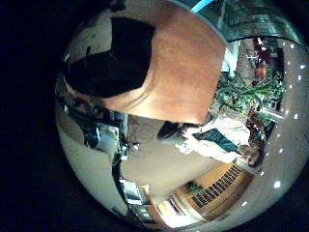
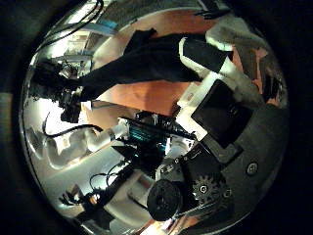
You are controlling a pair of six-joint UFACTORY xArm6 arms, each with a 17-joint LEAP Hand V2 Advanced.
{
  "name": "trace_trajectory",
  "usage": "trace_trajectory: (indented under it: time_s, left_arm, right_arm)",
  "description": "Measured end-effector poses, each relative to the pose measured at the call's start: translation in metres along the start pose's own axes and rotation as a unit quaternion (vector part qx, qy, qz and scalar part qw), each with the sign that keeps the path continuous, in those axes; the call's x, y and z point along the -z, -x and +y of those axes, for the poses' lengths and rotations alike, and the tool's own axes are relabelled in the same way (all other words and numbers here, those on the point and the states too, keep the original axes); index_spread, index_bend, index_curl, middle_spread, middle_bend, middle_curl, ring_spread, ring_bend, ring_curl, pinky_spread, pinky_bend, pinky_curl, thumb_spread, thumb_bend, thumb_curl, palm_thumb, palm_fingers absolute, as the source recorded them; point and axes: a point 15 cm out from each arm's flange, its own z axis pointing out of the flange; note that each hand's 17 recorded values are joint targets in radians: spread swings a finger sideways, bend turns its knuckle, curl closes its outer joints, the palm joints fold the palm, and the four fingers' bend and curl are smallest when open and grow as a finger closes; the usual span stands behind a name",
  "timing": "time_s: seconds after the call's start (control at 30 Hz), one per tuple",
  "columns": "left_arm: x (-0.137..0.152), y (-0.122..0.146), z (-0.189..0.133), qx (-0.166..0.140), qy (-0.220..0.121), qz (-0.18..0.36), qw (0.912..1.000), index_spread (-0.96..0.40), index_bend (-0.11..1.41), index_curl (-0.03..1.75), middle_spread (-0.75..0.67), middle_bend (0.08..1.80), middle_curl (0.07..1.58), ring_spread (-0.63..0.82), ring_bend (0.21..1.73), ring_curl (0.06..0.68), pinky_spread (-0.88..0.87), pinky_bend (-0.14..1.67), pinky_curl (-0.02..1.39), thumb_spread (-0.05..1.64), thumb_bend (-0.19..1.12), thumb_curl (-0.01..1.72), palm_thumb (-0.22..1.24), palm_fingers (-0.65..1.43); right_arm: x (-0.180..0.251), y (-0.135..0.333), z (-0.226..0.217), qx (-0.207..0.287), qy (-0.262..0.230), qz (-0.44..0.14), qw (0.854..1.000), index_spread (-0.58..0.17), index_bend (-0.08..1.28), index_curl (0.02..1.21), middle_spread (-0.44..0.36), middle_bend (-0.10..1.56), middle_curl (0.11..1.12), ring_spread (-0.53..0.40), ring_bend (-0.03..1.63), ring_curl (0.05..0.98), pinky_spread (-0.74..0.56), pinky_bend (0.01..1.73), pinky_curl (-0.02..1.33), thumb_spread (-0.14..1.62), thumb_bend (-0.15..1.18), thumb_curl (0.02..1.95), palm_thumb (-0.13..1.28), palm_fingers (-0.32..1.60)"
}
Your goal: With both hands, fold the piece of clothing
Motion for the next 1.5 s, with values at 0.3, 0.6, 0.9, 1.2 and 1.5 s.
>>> trace_trajectory:
  time_s: [0.3, 0.6, 0.9, 1.2, 1.5]
  left_arm:
    - [-0.052, 0.045, -0.114, 0.014, -0.023, -0.044, 0.9987, -0.76, 0.32, 1.43, -0.63, 0.91, 1.09, -0.42, 1.43, 0.518, -0.57, 1.23, 0.72, 1.08, -0.02, 0.58, 0.73, 1.10]
    - [-0.101, 0.060, -0.180, 0.014, -0.048, -0.063, 0.9968, -0.75, 0.30, 1.43, -0.63, 0.90, 1.09, -0.42, 1.39, 0.512, -0.58, 1.21, 0.70, 1.04, -0.04, 0.54, 0.66, 1.08]
    - [-0.117, 0.079, -0.189, 0.032, -0.047, -0.071, 0.9959, -0.67, 0.16, 1.29, -0.53, 0.58, 0.98, -0.43, 1.20, 0.478, -0.56, 1.01, 0.69, 1.08, -0.08, 0.41, 0.30, 0.33]
    - [-0.071, 0.102, -0.187, 0.079, -0.128, -0.021, 0.9884, -0.32, 0.16, 1.00, 0.00, 0.20, 0.71, -0.04, 0.99, 0.373, -0.12, 0.69, 0.59, 1.11, -0.03, 0.32, 0.12, -0.05]
    - [-0.050, 0.076, -0.146, 0.060, -0.122, 0.004, 0.9907, -0.09, 0.16, 0.75, 0.19, 0.19, 0.56, 0.15, 0.86, 0.311, 0.19, 0.54, 0.50, 1.11, -0.03, 0.29, 0.10, -0.01]
  right_arm:
    - [-0.038, -0.013, -0.098, 0.024, 0.053, 0.050, 0.997, -0.301, 1.03, 0.96, -0.189, 1.22, 0.93, -0.225, 1.37, 0.755, -0.21, 1.31, 0.80, 1.18, -0.01, 0.64, 0.96, 1.04]
    - [-0.099, -0.027, -0.179, 0.016, 0.092, 0.064, 0.994, -0.318, 1.00, 1.00, -0.192, 1.20, 0.94, -0.228, 1.37, 0.767, -0.22, 1.31, 0.82, 1.21, -0.01, 0.63, 0.95, 1.01]
    - [-0.123, -0.042, -0.220, -0.006, 0.040, 0.071, 0.997, -0.355, 0.64, 0.94, -0.213, 1.01, 0.87, -0.255, 1.37, 0.741, -0.35, 1.23, 0.78, 1.27, -0.03, 0.53, 0.77, 0.60]
    - [-0.071, -0.095, -0.188, -0.065, -0.001, 0.062, 0.996, -0.438, 0.29, 0.62, -0.183, 0.51, 0.60, -0.183, 1.00, 0.535, -0.04, 1.01, 0.63, 1.32, -0.02, 0.44, 0.67, -0.04]
    - [-0.034, -0.095, -0.124, -0.055, -0.003, 0.026, 0.998, -0.426, 0.25, 0.51, -0.153, 0.44, 0.50, -0.124, 0.84, 0.431, 0.20, 0.73, 0.49, 1.32, -0.02, 0.40, 0.65, 0.06]
